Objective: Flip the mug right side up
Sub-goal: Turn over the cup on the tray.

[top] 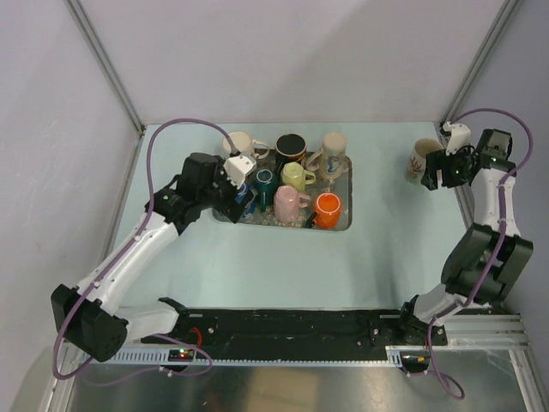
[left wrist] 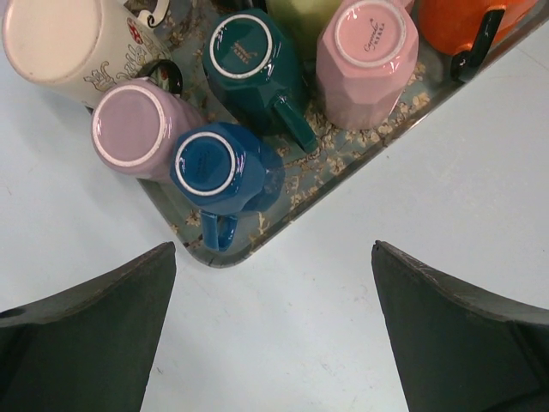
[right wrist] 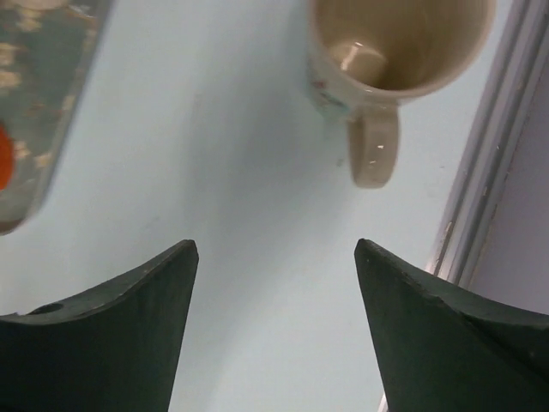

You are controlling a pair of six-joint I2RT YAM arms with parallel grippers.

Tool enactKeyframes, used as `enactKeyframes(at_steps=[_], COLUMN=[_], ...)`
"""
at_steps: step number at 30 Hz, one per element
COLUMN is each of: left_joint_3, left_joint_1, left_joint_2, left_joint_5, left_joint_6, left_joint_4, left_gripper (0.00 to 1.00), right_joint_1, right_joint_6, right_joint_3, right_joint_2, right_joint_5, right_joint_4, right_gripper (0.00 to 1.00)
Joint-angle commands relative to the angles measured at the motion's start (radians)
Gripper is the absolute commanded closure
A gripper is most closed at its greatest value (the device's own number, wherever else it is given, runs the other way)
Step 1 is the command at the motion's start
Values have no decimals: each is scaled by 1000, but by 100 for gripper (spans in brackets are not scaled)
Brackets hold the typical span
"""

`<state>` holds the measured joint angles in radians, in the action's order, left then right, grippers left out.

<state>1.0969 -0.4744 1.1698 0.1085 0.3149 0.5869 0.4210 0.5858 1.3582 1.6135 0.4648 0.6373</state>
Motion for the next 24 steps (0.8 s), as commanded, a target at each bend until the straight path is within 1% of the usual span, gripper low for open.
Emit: enactKeyframes(at_steps=[1, 8, 12, 18, 24], left_joint_3=[94, 171, 213, 209, 174], left_joint_1=[5, -1, -4, -7, -9], left_joint_2=[37, 136, 189, 183, 141], left_joint_5=[29, 124, 128, 120, 110], left_joint_6=[19, -9, -35, -48, -52], left_joint_4=[-20, -21, -21, -25, -45], left_gripper=[0, 0, 0, 0, 0], right_joint_1=[-24, -99, -197, -358, -516], right_joint_6=[-50, -74, -86, -154, -176], right_joint_3=[31, 20, 9, -3, -2], right_joint_2=[-163, -343, -403, -444, -432], right_joint_5=[98, 123, 99, 63, 24], right_joint_4=[133, 234, 266, 250, 206], right_gripper=[18, 12, 9, 6, 3])
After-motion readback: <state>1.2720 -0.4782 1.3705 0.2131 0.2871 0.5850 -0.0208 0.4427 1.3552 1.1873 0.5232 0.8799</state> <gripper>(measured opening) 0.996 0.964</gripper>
